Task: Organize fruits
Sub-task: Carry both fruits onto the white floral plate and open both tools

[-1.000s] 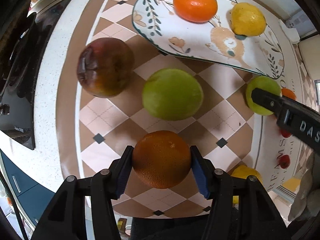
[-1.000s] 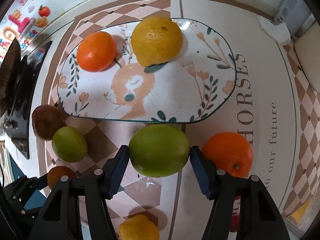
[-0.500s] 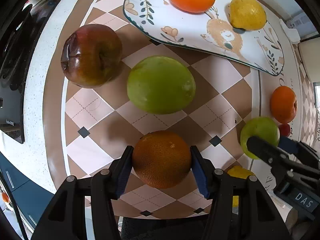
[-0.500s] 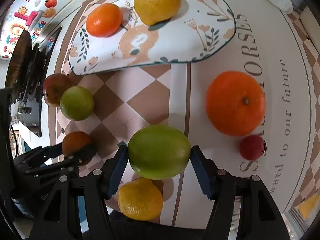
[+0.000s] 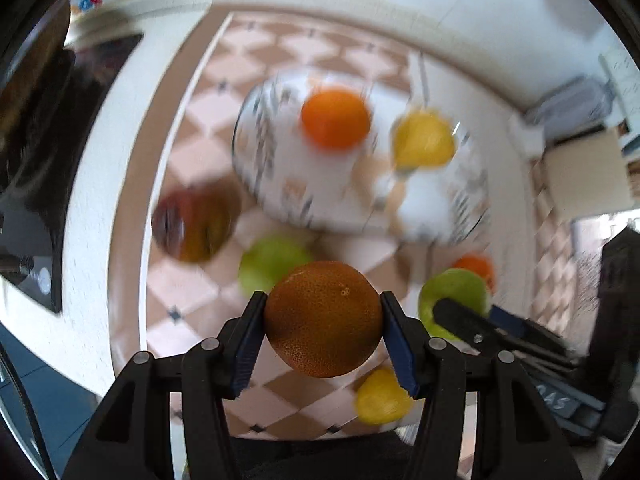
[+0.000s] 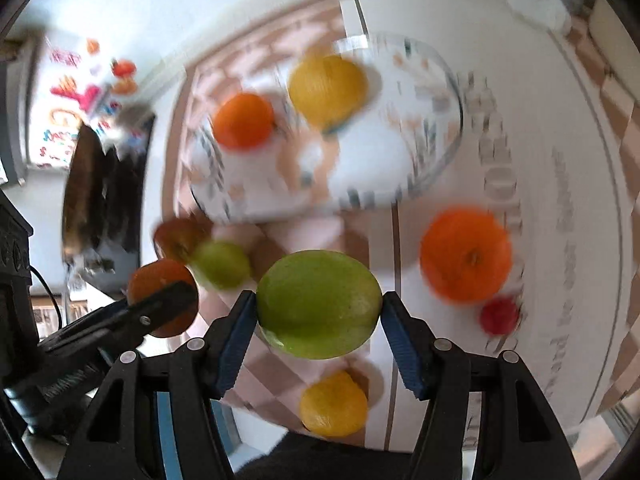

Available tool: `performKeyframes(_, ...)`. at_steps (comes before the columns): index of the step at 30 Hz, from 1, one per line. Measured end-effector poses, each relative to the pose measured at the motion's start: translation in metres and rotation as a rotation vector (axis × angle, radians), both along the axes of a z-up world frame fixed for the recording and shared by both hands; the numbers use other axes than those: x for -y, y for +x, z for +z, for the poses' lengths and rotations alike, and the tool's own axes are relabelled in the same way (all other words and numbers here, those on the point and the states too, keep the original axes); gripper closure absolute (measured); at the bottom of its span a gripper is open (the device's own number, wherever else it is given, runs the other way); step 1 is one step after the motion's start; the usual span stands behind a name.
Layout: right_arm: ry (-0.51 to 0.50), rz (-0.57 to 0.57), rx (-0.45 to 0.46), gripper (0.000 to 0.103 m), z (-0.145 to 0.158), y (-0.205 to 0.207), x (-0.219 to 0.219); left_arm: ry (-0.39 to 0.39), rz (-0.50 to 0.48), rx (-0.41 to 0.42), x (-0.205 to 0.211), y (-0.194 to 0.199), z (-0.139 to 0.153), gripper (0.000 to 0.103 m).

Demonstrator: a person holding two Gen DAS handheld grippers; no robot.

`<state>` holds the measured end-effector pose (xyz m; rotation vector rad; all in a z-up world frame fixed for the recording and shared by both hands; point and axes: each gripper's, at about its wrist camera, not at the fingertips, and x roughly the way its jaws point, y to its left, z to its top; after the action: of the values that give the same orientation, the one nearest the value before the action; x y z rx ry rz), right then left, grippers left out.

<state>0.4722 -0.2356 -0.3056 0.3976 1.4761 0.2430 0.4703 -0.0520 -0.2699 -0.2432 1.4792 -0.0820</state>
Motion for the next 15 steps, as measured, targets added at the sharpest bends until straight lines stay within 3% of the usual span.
performKeyframes(4,-0.076,0.003,0.020,0.037,0.002,0.038,0.002,0.027,0.009,0.025,-0.003,0.038,0.008,0.050)
performKeyframes(7,-0.128,0.025,-0.022,0.037,-0.013,0.064,-0.001,0.052,0.014,0.001,-0.010,0.065,-0.004,0.050)
performKeyframes(15,-0.187,0.061,-0.071,0.037,-0.042,0.088,-0.002,0.009,0.008,-0.161,-0.001,0.102,-0.061,0.050)
